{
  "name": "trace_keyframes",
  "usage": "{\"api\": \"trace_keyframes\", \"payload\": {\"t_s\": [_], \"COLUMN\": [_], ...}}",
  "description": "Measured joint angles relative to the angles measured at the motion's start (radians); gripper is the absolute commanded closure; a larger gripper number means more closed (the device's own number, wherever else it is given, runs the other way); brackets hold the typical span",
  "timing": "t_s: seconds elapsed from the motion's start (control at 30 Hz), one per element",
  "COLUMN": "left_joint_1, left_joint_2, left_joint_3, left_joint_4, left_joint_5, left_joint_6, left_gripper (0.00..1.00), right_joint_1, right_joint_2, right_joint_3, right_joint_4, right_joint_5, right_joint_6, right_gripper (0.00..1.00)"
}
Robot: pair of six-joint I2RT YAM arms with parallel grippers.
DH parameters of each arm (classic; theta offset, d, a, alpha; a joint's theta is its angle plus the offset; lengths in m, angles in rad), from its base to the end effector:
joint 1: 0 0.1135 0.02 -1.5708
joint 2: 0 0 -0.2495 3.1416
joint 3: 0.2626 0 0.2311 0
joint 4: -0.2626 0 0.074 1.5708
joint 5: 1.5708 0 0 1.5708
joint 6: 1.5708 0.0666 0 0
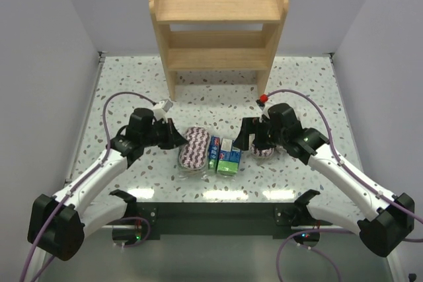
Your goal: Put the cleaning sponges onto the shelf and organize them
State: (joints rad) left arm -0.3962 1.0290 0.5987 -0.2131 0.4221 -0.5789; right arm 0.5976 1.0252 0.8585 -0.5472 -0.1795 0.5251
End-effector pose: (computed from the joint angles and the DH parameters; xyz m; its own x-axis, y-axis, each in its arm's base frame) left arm 0.1989 -0.1128 0.2079 -0.8213 -0.1974 -0.5352 0.2450 0.7252 -0.6434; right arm 0.1802 0.1370 0.2575 -0.8018 0.0509 -0.5954 -0.3042 0.8228 0.4800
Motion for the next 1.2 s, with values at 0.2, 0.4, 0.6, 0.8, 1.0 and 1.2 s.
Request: {"api": "trace_keyframes", "payload": {"t_s": [0.2,0.4,0.6,0.8,1.0,1.2], "left_joint_1": [0.004,0.146,0.295,0.319,0.320,0.314], "left_joint_2": [-0.042,-0.035,0.074,0.135,0.168,0.166], "left_joint_3": [0.180,0.394,0.359,0.225,0.120,0.085], "left_joint_4": [-0.150,-0.246,-0.333,-0.351,-0.268,-0.211], "left_joint_5": [-0.081,-0.116,-0.186,-0.225,-0.145,-0.035], "left_joint_6": [0.045,0.127,0.209,0.228,0.231,0.228], "left_gripper": [1.00,1.00,1.00,1.00,1.00,0.81], "right_joint_1": [0.000,0.000,0.000,0.000,0.003,0.006], "right_joint_2": [0.000,0.002,0.016,0.036,0.082,0.030], "right_joint_3": [0.000,0.000,0.000,0.000,-0.034,-0.063], "right_joint_4": [-0.006,-0.014,-0.018,-0.021,-0.018,-0.097], "right_joint_5": [0.000,0.000,0.000,0.002,0.022,0.224], "right_joint_6": [0.000,-0.001,0.000,0.006,0.044,0.150], "right_gripper": [0.10,0.10,0.10,0.13,0.11,0.07]}}
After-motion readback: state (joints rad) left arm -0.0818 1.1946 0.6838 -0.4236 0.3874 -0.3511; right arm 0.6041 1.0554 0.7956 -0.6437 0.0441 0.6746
